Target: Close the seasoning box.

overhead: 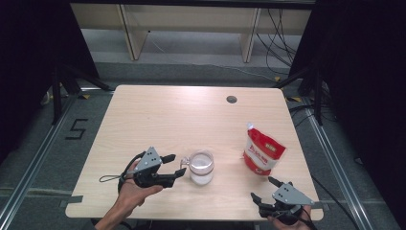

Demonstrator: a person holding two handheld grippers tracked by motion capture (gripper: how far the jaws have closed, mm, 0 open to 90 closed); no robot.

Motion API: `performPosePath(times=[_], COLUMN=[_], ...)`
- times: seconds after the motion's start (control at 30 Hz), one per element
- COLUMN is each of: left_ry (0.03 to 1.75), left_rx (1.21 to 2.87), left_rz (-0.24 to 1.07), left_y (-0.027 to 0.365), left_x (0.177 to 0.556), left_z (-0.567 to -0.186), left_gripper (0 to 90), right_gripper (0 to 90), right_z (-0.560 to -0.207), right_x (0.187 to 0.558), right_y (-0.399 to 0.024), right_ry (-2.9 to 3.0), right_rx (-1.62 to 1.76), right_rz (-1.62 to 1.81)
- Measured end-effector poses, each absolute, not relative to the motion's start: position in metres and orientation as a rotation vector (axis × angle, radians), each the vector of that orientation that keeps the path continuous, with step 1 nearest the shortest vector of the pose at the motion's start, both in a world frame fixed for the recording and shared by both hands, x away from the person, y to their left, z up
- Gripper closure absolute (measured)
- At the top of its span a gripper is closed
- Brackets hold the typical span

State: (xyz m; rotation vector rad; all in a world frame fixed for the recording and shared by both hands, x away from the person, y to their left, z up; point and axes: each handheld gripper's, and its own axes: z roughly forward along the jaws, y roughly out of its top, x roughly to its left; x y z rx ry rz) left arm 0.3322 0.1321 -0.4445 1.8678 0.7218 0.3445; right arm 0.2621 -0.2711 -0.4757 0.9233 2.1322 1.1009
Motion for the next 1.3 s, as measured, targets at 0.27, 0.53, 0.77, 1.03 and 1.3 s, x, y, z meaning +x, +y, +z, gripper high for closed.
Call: performPosePath(times=[0.27,0.53,0.77,1.03,1.3], left_ry=[0.751,0.774,0.761,0.774,0.785], left_rx=[1.853,1.858,1.88,1.896,1.911], left_rz=[0.344,0.341,0.353,0.329,0.326], left_y=[0.143,0.149,0.153,0.154,0.157], left_x=[0.323,0.319,0.315,0.308,0.304], left_z=[-0.443,-0.447,-0.453,-0.463,-0.468], left_gripper=[19.4,15.9,15.9,15.9,15.9], right_gripper=[22.2,22.2,22.2,22.3,22.2], right_z=[-0.476,-0.476,-0.476,-0.477,-0.476], right_x=[0.263,0.263,0.263,0.261,0.264], right_y=[-0.271,-0.271,-0.271,-0.269,-0.271], right_ry=[2.139,2.141,2.138,2.144,2.145], right_rx=[0.908,0.903,0.913,0.947,0.898], right_rz=[1.09,1.087,1.085,1.089,1.083])
